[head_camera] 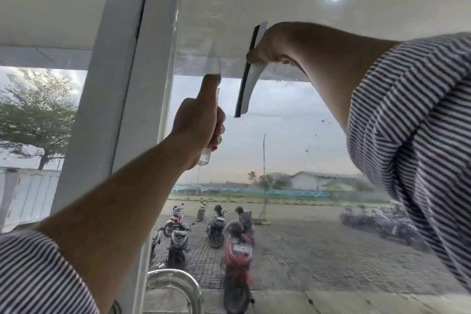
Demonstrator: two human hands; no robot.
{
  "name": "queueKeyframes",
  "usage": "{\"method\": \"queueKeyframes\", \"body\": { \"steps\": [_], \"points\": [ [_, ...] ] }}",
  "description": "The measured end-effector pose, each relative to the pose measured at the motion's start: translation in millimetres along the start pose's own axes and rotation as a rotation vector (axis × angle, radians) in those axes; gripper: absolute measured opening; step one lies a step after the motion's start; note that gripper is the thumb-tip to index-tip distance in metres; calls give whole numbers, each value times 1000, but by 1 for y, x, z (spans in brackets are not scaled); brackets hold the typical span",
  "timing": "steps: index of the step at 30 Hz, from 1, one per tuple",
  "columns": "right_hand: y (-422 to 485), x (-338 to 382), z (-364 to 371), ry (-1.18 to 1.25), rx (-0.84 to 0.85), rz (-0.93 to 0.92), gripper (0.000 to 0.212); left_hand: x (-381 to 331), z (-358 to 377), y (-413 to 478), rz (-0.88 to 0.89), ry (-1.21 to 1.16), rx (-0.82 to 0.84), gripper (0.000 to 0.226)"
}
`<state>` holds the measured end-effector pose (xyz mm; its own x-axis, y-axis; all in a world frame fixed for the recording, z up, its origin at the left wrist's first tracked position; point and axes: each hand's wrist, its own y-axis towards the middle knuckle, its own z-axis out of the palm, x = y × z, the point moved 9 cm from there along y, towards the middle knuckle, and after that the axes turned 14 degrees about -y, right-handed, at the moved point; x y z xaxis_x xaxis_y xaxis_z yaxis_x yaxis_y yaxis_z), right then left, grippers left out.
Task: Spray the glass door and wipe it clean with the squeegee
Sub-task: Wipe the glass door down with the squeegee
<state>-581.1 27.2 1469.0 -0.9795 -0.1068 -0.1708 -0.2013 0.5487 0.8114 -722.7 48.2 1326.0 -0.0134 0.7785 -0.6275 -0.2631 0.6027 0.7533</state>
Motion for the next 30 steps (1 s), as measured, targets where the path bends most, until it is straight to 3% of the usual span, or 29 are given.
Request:
{"method": "queueKeyframes", "body": {
  "steps": [6, 13, 19, 23, 30],
  "points": [
    [-9, -45, 11, 25, 50, 21, 42, -2, 32, -8, 15, -8, 33, 69],
    [-23, -93, 21, -3, 81, 131, 53, 10, 59, -15, -21, -36, 36, 69],
    [-46, -256, 57, -146, 73, 363, 77, 15, 117, -24, -68, -87, 84, 66],
    [-79, -312, 73, 48, 5, 482, 70, 10, 149, -23, -44, -144, 93, 65],
    [-84, -329, 73, 355, -94, 415, 55, 8, 196, -36, -47, -153, 128, 63]
  ]
}}
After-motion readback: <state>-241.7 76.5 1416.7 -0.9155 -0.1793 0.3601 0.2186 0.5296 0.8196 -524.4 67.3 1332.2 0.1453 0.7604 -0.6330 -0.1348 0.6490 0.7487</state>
